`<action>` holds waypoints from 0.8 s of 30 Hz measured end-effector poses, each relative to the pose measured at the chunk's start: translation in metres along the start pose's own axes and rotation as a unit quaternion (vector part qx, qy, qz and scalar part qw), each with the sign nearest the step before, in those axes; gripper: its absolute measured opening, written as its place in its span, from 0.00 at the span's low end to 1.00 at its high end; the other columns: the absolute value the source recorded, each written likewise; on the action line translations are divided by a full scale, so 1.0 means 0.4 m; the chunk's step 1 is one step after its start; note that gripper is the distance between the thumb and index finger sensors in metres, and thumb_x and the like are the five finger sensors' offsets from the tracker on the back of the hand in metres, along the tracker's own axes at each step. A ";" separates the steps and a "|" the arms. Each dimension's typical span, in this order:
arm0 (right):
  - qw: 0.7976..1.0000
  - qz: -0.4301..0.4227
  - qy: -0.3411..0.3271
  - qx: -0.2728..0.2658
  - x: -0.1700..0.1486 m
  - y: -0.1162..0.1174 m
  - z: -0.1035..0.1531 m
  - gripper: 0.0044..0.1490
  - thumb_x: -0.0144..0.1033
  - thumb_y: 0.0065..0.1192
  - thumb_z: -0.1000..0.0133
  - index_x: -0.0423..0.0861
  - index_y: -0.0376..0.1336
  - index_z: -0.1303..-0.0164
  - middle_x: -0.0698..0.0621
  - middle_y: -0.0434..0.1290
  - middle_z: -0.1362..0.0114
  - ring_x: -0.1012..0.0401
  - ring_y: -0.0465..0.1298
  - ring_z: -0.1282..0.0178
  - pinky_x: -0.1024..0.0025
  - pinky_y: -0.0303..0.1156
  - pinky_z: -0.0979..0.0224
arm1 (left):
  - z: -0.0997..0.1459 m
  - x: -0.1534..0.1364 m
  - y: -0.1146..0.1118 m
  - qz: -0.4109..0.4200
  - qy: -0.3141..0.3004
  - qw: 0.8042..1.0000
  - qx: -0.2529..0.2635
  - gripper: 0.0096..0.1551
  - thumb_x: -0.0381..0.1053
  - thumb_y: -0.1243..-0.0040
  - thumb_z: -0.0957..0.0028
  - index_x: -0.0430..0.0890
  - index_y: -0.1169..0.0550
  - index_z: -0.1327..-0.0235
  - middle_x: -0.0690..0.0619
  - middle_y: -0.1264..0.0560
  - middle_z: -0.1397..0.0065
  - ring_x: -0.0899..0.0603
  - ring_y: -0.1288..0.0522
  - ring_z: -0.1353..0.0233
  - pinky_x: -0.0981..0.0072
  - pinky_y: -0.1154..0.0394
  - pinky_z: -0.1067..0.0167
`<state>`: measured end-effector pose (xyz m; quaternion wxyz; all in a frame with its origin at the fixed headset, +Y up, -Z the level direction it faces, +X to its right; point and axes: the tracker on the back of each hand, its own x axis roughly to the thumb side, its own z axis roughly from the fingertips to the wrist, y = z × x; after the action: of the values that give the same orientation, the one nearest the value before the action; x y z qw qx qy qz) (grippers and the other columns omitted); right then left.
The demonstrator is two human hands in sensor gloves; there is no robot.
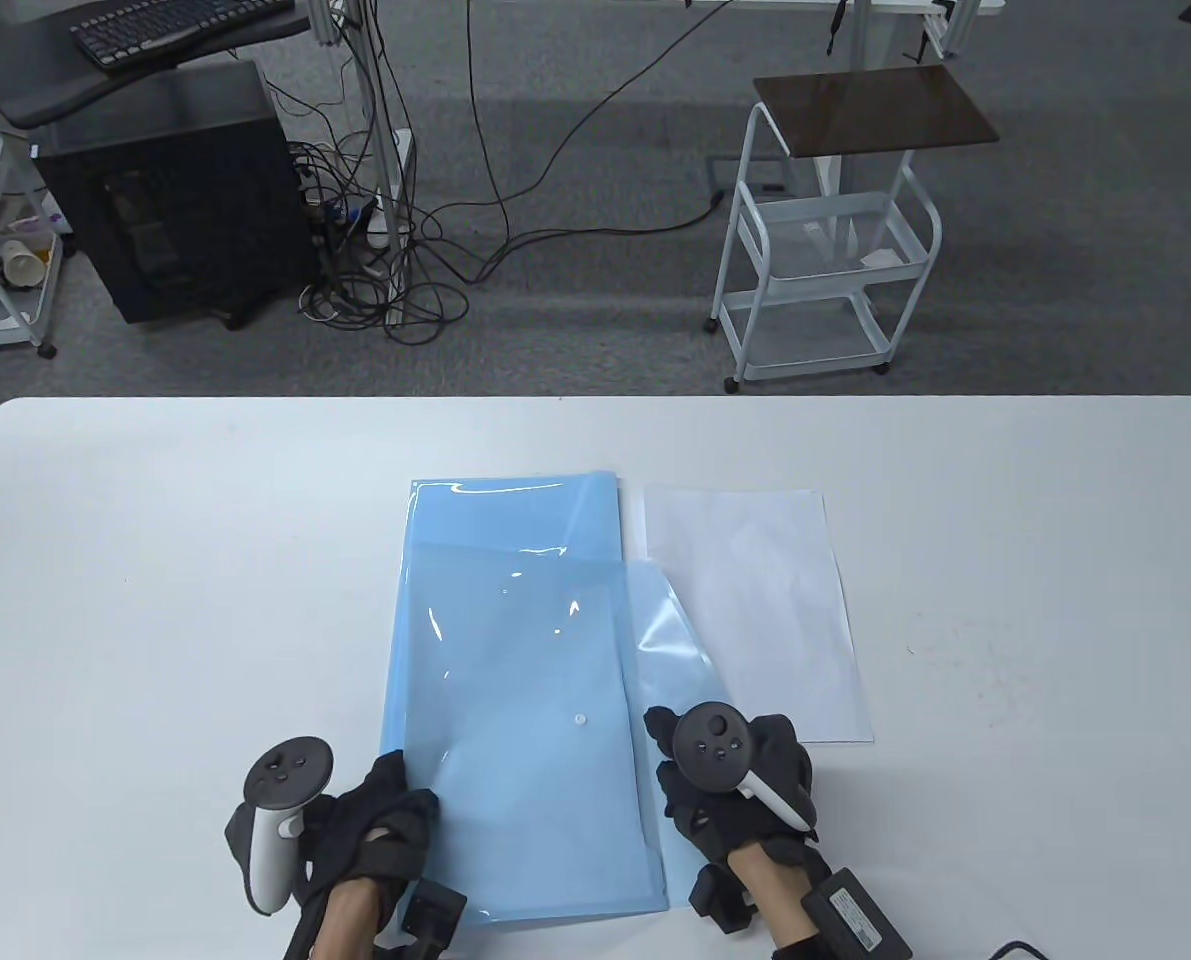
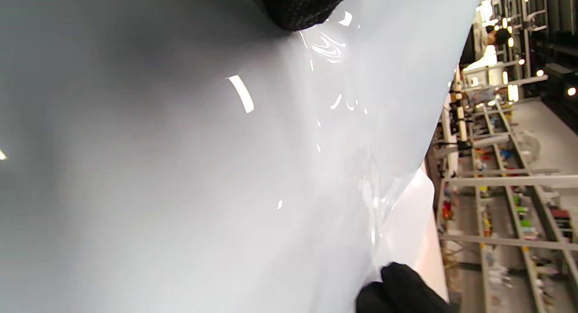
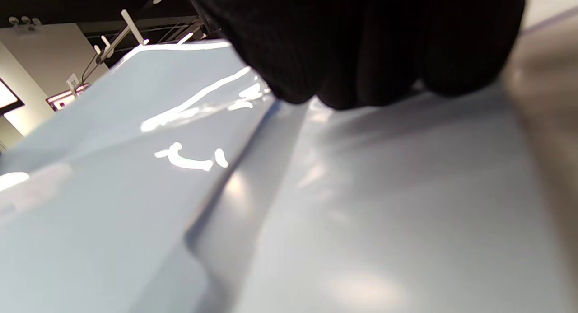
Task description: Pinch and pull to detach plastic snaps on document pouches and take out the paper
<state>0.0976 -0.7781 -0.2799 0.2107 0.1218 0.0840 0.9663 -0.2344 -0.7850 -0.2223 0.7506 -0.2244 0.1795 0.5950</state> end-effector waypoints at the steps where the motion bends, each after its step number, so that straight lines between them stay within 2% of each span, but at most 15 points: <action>1: 1.000 0.016 -0.001 -0.003 0.001 0.003 -0.001 0.36 0.28 0.74 0.48 0.41 0.65 0.28 0.39 0.76 0.31 0.43 0.77 0.41 0.47 0.80 0.45 | 0.000 -0.001 -0.002 0.012 -0.002 1.000 -0.012 0.30 0.36 0.47 0.43 0.40 0.38 0.26 0.49 0.23 0.32 0.41 0.16 0.45 0.50 0.18 0.47; 8: 0.998 0.061 0.002 0.002 0.011 0.020 -0.009 0.37 0.35 0.75 0.49 0.42 0.66 0.29 0.40 0.76 0.33 0.43 0.76 0.44 0.47 0.79 0.47 | -0.002 -0.001 -0.012 0.044 -0.009 0.998 -0.044 0.30 0.36 0.49 0.42 0.39 0.39 0.25 0.50 0.24 0.32 0.42 0.16 0.44 0.50 0.19 0.46; 13: 0.998 0.067 -0.001 0.006 0.014 0.024 -0.009 0.36 0.39 0.72 0.49 0.44 0.66 0.29 0.39 0.75 0.32 0.43 0.75 0.43 0.46 0.78 0.47 | 0.000 0.000 -0.013 0.040 -0.007 0.998 -0.041 0.30 0.36 0.49 0.42 0.39 0.39 0.25 0.50 0.24 0.32 0.42 0.17 0.44 0.49 0.19 0.45; 17: 0.999 -0.026 0.004 0.028 -0.008 0.004 -0.004 0.34 0.36 0.68 0.46 0.44 0.66 0.28 0.37 0.74 0.30 0.41 0.74 0.41 0.43 0.76 0.45 | -0.001 -0.004 -0.009 0.035 -0.004 0.999 -0.040 0.30 0.36 0.49 0.42 0.39 0.40 0.25 0.49 0.25 0.31 0.41 0.17 0.43 0.49 0.20 0.45; 20: 0.992 -0.114 0.001 0.046 -0.026 -0.008 0.000 0.34 0.33 0.66 0.45 0.43 0.63 0.27 0.37 0.74 0.28 0.40 0.76 0.40 0.43 0.77 0.44 | -0.002 -0.005 -0.007 0.022 -0.004 0.999 -0.034 0.30 0.36 0.49 0.41 0.39 0.40 0.25 0.49 0.25 0.31 0.40 0.18 0.42 0.48 0.20 0.44; 22: 0.983 -0.175 -0.002 0.054 -0.037 -0.013 0.003 0.35 0.31 0.64 0.44 0.41 0.61 0.25 0.36 0.75 0.28 0.39 0.77 0.39 0.42 0.77 0.44 | -0.003 -0.006 -0.007 0.021 -0.003 0.999 -0.034 0.30 0.36 0.49 0.41 0.39 0.40 0.25 0.49 0.25 0.31 0.40 0.18 0.42 0.48 0.20 0.44; 24: 0.960 -0.268 -0.006 0.079 -0.050 -0.012 0.005 0.36 0.29 0.62 0.43 0.38 0.59 0.23 0.34 0.75 0.27 0.38 0.77 0.38 0.41 0.78 0.43 | -0.002 -0.006 -0.008 0.023 -0.003 0.999 -0.034 0.30 0.36 0.50 0.41 0.40 0.40 0.24 0.49 0.25 0.30 0.39 0.18 0.40 0.47 0.21 0.43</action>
<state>0.1179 -0.7821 -0.2831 0.4525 0.1172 0.1886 0.8637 -0.2317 -0.7879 -0.2214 0.7292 -0.2441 0.1619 0.6184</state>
